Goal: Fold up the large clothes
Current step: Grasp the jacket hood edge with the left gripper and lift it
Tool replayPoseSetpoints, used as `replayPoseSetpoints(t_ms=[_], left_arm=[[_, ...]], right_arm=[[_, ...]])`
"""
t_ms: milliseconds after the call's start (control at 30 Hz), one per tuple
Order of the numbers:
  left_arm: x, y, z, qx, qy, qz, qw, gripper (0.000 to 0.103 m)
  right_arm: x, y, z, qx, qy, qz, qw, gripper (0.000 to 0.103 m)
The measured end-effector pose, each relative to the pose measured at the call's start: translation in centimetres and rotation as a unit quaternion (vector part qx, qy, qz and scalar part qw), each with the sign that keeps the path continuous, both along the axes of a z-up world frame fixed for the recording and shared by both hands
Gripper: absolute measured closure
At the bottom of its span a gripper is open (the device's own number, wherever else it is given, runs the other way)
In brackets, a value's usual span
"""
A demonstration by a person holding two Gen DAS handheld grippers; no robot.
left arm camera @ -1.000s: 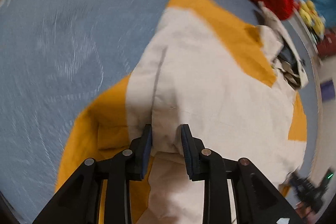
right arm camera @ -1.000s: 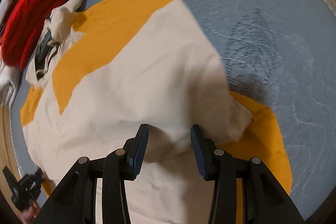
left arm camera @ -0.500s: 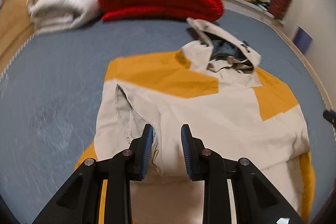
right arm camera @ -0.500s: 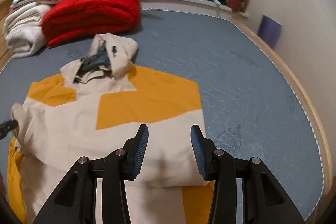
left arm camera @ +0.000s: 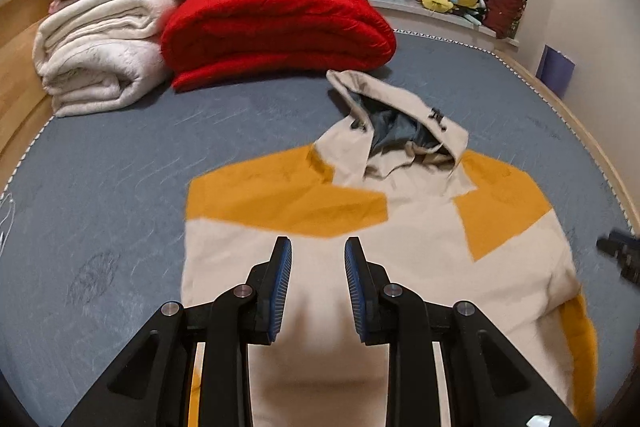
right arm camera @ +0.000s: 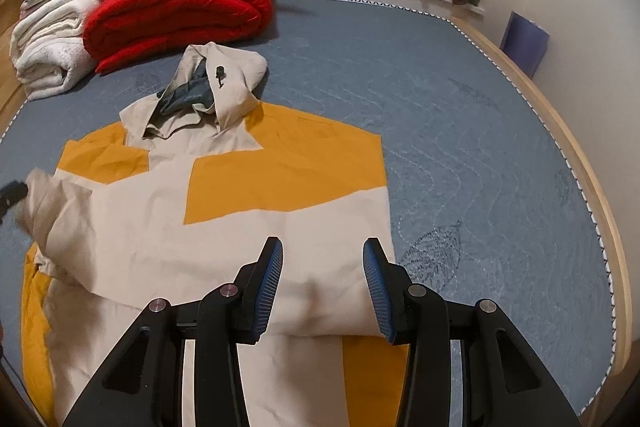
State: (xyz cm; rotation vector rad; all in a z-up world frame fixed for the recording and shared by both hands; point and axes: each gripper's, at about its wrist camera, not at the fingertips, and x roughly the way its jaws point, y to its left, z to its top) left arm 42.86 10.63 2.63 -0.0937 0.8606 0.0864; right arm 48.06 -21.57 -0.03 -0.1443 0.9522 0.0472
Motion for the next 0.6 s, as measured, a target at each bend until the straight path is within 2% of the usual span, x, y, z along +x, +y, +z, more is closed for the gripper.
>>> replayPoseSetpoints(t_ms=[100,200,300,367,467,600], left_arm=[[3.3,-0.1,0.9,-0.031,0.007,-0.008,0.9995,0.078],[7.6,-0.3,1.6,-0.029,0.017,-0.016,0.9993,0.078],[12.4,0.2,1.6,-0.055,0.035,-0.013,0.9978,0.078],[15.3,0.5,1.2,-0.066,0.045,-0.008,0.9968,0.078],[19.7,0.4,-0.1,-0.060,0.063,-0.008,0.9961,0.078],[25.2,0.3,-2.8,-0.081,0.094,-0.011,0.9922,0.078]], right_arm=[[-0.1,-0.1,0.0,-0.001,0.003,0.001,1.000,0.060],[-0.1,-0.1,-0.1,0.000,0.007,0.000,1.000,0.060],[0.1,-0.2,-0.5,0.000,0.014,-0.001,1.000,0.060],[0.3,-0.3,-0.9,-0.001,0.019,-0.002,1.000,0.060],[0.7,-0.5,-1.5,-0.004,0.027,-0.002,1.000,0.060],[1.4,-0.7,-2.3,-0.006,0.038,-0.007,0.999,0.060]])
